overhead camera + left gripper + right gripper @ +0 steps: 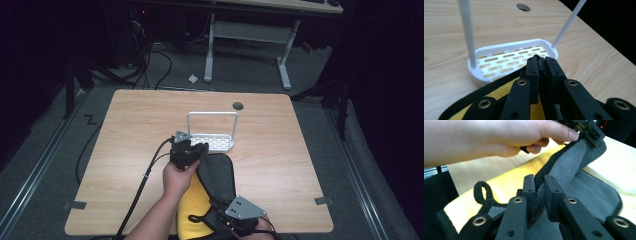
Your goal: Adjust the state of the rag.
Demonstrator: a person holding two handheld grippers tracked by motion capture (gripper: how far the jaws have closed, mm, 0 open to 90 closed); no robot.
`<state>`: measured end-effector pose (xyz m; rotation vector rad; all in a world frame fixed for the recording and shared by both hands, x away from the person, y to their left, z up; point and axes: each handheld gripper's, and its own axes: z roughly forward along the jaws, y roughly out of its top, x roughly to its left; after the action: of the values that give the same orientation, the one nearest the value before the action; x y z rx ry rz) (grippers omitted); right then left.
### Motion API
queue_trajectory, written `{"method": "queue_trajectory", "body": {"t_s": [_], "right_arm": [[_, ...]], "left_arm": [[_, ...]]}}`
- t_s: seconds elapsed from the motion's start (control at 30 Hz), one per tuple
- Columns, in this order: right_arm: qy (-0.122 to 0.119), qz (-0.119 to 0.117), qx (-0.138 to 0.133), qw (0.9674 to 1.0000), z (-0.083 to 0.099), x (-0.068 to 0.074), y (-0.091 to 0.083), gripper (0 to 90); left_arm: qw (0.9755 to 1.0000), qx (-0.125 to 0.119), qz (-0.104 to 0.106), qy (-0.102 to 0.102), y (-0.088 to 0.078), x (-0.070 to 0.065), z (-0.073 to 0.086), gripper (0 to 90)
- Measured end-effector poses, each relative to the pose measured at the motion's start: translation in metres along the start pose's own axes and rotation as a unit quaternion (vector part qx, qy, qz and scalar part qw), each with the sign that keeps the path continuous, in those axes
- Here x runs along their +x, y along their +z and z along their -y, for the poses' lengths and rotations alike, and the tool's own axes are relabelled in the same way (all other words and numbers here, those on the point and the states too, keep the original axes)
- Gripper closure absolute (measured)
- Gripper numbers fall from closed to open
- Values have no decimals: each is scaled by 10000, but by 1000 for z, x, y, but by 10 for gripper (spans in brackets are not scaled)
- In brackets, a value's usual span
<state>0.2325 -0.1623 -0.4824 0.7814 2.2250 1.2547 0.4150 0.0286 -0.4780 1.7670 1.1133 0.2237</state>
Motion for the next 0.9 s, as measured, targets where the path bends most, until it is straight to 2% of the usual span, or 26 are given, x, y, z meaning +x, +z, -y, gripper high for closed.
{"method": "queue_trajectory", "body": {"t_s": [0.13,0.23,0.43,0.5,0.63,0.77,0.9], "right_arm": [[71,65,65,9999,7,-5,-6,806],[6,153,139,9998,11,-6,-10,806],[80,176,275,9994,19,-8,-13,802],[32,250,359,9990,22,-11,-13,800],[192,237,458,9985,26,-18,-13,783],[305,296,351,9985,25,-24,-18,723],[475,438,173,9978,23,-34,-24,692]], "left_arm": [[9999,93,88,-25,8,-7,2,820],[9998,158,89,68,14,-13,4,820],[9994,308,83,102,30,-20,4,818],[9993,354,62,89,37,-21,5,816],[9989,461,47,83,50,-24,7,811],[9986,458,253,36,60,-30,9,775],[9977,397,543,-6,64,-38,10,650]]}}
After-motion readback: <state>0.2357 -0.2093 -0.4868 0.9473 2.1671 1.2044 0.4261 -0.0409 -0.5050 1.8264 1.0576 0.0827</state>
